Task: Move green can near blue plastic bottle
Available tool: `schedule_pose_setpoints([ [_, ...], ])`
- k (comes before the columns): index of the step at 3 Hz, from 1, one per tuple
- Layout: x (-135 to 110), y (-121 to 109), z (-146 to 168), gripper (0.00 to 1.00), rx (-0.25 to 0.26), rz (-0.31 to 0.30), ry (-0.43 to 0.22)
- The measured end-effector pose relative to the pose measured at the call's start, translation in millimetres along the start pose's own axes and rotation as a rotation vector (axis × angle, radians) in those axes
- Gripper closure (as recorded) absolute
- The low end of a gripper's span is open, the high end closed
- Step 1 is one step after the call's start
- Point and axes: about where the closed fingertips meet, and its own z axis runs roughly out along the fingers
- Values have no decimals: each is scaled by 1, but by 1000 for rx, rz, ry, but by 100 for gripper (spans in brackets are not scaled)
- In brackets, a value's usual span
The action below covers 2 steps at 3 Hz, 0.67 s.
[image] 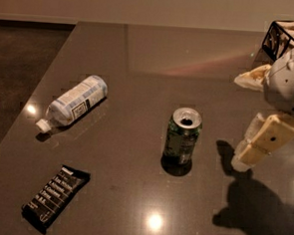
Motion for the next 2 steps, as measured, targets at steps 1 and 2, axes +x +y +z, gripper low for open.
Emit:
schedule_pose_setpoints([
  [1, -18, 7, 25, 0, -32, 12, -121],
  [2, -39, 6, 42, 0, -61, 18, -210],
])
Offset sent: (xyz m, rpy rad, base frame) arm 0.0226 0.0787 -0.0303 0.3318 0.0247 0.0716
